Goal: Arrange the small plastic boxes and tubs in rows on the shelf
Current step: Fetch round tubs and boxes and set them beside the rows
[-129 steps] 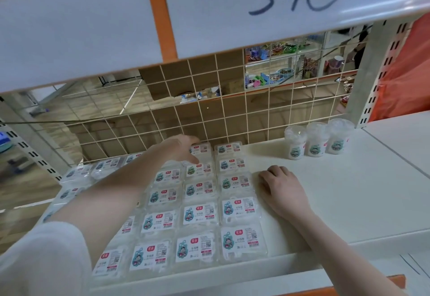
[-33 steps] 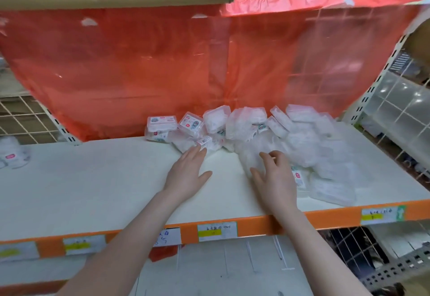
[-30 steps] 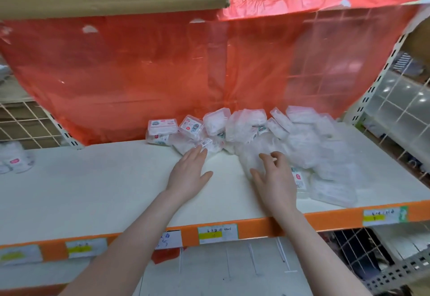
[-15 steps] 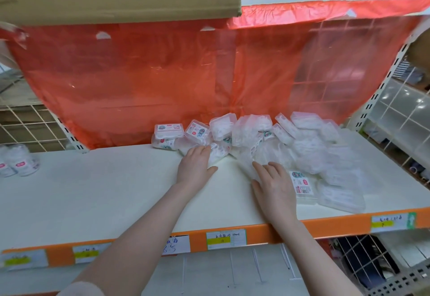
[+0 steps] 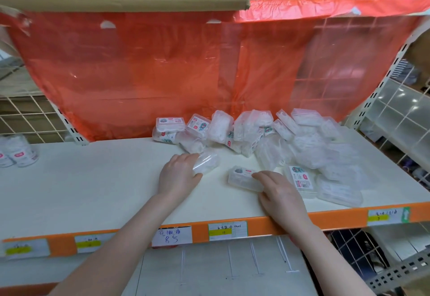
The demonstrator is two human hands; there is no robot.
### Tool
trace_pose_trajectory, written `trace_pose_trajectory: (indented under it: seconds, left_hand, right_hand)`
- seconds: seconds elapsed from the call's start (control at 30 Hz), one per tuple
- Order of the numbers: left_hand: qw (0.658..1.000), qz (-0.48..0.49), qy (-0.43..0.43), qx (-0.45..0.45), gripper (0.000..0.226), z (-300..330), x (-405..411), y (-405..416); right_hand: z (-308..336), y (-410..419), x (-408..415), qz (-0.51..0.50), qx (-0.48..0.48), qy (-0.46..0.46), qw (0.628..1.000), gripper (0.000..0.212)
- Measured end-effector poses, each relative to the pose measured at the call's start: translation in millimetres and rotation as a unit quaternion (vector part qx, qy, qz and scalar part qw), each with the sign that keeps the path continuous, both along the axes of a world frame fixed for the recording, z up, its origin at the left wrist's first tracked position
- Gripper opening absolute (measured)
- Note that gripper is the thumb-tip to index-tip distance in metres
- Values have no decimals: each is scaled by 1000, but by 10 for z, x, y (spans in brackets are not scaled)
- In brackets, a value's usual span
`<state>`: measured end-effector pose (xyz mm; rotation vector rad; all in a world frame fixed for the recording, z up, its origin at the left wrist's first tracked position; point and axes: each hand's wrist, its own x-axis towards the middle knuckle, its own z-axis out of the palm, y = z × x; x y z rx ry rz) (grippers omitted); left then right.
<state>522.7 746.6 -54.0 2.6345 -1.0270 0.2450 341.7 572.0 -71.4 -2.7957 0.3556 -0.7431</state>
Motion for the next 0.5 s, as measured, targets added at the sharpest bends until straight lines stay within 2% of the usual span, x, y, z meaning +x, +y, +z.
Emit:
trace_pose_trajectory:
  seconds: [0.13,0.27,0.33,0.5]
  left_hand:
    - [1000,0,19,24,45,82,-52,399]
    - [997,-2,38,72,29,203,-53,523]
    - [994,-9,47,95,24,258,-46,471]
    - [988,-31,72,130,41,275,-33,202]
  right_hand:
    - [-18,-38,-69,42,-3,35,999,49]
    - [17,-57,-26,35,13,50,998,37]
    - [40,-50,63,22,8,76,997,41]
    - [75,-34,317,-19,25,158,987,54]
